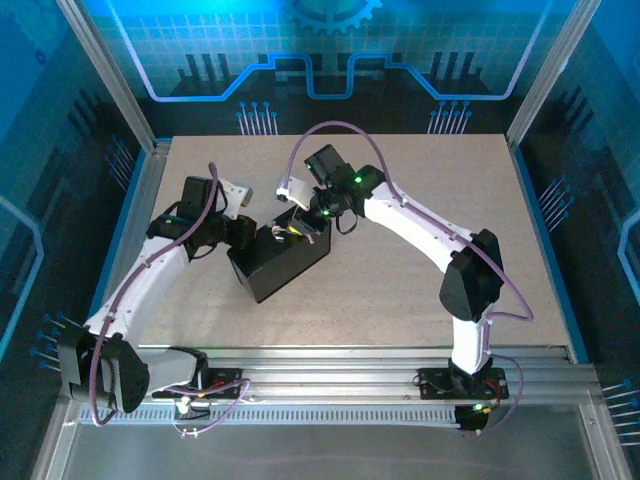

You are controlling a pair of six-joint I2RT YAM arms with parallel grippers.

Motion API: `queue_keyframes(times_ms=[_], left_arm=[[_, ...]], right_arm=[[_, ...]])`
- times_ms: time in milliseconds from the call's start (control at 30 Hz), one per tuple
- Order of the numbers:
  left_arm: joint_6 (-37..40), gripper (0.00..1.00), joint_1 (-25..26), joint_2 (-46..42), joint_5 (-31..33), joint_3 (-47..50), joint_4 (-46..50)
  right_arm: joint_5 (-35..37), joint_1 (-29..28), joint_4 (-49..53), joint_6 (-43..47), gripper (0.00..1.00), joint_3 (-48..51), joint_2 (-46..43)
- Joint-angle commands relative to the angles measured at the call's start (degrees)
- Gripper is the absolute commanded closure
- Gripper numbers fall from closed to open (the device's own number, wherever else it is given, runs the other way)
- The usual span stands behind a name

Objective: Unlock the padlock with the key

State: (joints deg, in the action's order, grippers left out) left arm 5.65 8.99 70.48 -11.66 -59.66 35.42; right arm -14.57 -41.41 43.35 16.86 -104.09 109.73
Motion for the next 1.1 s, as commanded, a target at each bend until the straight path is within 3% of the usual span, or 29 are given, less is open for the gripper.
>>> queue_keyframes(times_ms=[0, 133, 167, 267, 367, 633, 833, 1067], left_arm=[[-0.4, 0.84, -0.1, 0.3, -4.7, -1.8, 6.9], [0.7, 0.85, -0.1, 2.0, -6.9, -3.6, 10.3], [0.6, 0.85, -0.1, 2.1, -6.5, -3.8, 10.4], [0.4, 0.85, -0.1, 2.1, -6.5, -3.8, 9.3], [-0.2, 0.85, -0.1, 2.3, -7.0, -4.1, 8.5], [-0.1, 0.86, -0.1, 2.2, -6.6, -3.5, 8.2], [-0.4, 0.86, -0.1, 2.4, -6.8, -2.8, 7.6], [-0.4, 0.87, -0.1, 2.7, -6.7, -2.7, 7.6]], right_arm=[[0.6, 1.6, 0.9, -5.1, 0.9, -0.4, 2.7], [-1.1, 2.6, 1.2, -5.5, 0.92, -2.1, 2.9], [-1.7, 2.7, 2.0, -4.7, 0.88, -2.7, 3.0], [-3.0, 2.6, 2.6, -1.2, 0.61, -2.2, 2.6], [-2.5, 2.5, 2.9, 2.3, 0.52, -1.7, 2.4], [-3.0, 3.4, 4.3, 13.9, 0.46, -3.7, 2.7], [-9.7, 5.0, 3.6, 26.6, 0.43, -3.4, 2.2], [-16.4, 5.8, 7.0, 31.5, 0.43, -8.3, 6.4]])
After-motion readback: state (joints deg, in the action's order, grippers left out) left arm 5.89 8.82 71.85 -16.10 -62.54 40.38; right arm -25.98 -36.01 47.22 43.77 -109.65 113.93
